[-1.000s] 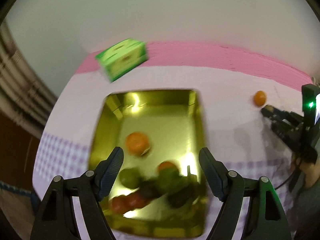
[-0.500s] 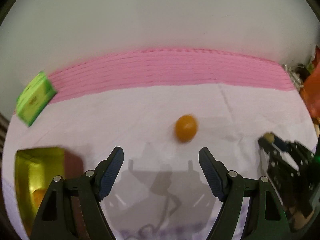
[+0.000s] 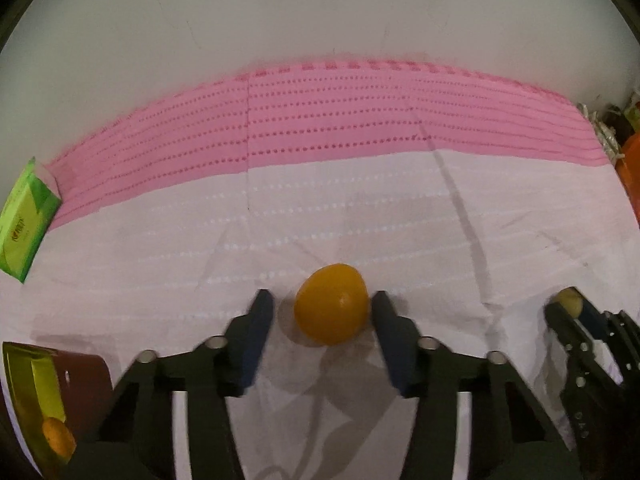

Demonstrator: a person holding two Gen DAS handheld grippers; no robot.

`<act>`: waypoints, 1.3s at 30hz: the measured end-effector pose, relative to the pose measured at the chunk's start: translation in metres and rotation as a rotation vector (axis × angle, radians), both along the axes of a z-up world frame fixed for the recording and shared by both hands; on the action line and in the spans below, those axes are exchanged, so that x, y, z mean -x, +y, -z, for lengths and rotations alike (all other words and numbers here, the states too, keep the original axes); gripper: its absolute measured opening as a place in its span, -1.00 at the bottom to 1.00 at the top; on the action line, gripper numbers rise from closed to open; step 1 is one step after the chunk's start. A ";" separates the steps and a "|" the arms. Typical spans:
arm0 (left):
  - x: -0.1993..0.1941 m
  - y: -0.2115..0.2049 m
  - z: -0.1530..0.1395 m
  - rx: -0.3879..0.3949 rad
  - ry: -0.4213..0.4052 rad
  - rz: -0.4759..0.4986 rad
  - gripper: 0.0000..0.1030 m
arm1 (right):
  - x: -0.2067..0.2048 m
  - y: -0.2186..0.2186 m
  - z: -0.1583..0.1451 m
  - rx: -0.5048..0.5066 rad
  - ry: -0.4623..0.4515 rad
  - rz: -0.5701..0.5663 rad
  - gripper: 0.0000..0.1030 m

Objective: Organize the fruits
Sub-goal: 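Grasp the small brown kiwi with the right tool while the left tool grasps the orange, then carry the orange into the tin tray and open the left tool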

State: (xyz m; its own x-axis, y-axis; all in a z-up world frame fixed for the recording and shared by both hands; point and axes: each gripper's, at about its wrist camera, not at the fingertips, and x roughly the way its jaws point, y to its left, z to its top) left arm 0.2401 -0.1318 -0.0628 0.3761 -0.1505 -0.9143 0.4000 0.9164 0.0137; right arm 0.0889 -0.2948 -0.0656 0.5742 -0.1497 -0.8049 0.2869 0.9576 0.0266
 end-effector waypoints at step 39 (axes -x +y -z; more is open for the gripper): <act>0.133 0.215 -0.080 0.045 -0.084 -0.321 -0.36 | 0.000 0.010 0.002 0.061 0.015 -0.004 -0.56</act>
